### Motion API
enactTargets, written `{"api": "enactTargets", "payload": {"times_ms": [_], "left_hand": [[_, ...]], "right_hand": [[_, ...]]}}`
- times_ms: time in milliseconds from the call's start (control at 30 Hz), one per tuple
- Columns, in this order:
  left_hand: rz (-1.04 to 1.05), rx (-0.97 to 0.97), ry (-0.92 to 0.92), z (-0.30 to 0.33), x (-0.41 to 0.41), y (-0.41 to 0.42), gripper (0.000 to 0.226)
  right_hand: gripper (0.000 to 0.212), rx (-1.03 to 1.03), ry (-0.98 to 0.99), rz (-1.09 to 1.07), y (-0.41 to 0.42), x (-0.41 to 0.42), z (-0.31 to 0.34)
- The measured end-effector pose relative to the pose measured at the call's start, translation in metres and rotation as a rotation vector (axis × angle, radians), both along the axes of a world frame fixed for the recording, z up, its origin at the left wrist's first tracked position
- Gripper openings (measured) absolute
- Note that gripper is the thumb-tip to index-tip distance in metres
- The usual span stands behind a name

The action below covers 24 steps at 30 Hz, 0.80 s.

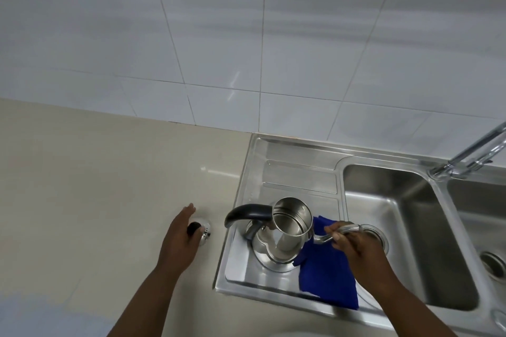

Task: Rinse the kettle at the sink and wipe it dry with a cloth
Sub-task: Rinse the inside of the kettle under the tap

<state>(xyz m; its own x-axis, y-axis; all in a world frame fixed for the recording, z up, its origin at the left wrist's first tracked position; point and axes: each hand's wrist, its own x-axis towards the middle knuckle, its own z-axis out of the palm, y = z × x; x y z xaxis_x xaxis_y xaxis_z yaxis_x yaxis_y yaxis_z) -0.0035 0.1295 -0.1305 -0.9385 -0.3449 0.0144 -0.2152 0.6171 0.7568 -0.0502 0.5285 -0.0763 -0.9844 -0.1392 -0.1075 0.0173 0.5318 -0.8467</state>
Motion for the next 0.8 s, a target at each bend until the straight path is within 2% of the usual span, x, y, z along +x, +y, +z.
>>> {"api": "enactTargets", "payload": {"times_ms": [67,133,233,400,467,533,800], "left_hand": [[-0.063,0.071,0.028,0.016,-0.007,0.011,0.061],[-0.22,0.164,-0.002,0.033,-0.016,0.028,0.066],[-0.442,0.193,-0.062,0.049,-0.031,0.054,0.063],[-0.418,0.243,-0.057,0.065,-0.043,0.07,0.036],[-0.402,0.233,-0.05,0.074,-0.042,0.075,0.036],[-0.385,0.219,-0.033,0.085,-0.039,0.082,0.037],[-0.419,0.203,0.072,0.143,-0.032,0.145,0.038]], "right_hand": [[0.022,0.009,-0.013,0.006,-0.002,0.0,0.004],[0.021,0.002,-0.029,0.008,-0.005,-0.001,0.007],[0.019,-0.041,-0.046,-0.004,-0.006,0.0,0.008],[0.021,-0.096,-0.017,-0.008,-0.01,0.001,0.015],[0.018,-0.137,-0.025,-0.02,-0.009,-0.001,0.016],[0.03,-0.163,-0.021,-0.03,-0.004,-0.003,0.017],[0.016,-0.219,0.1,-0.054,0.062,-0.003,0.048]]}}
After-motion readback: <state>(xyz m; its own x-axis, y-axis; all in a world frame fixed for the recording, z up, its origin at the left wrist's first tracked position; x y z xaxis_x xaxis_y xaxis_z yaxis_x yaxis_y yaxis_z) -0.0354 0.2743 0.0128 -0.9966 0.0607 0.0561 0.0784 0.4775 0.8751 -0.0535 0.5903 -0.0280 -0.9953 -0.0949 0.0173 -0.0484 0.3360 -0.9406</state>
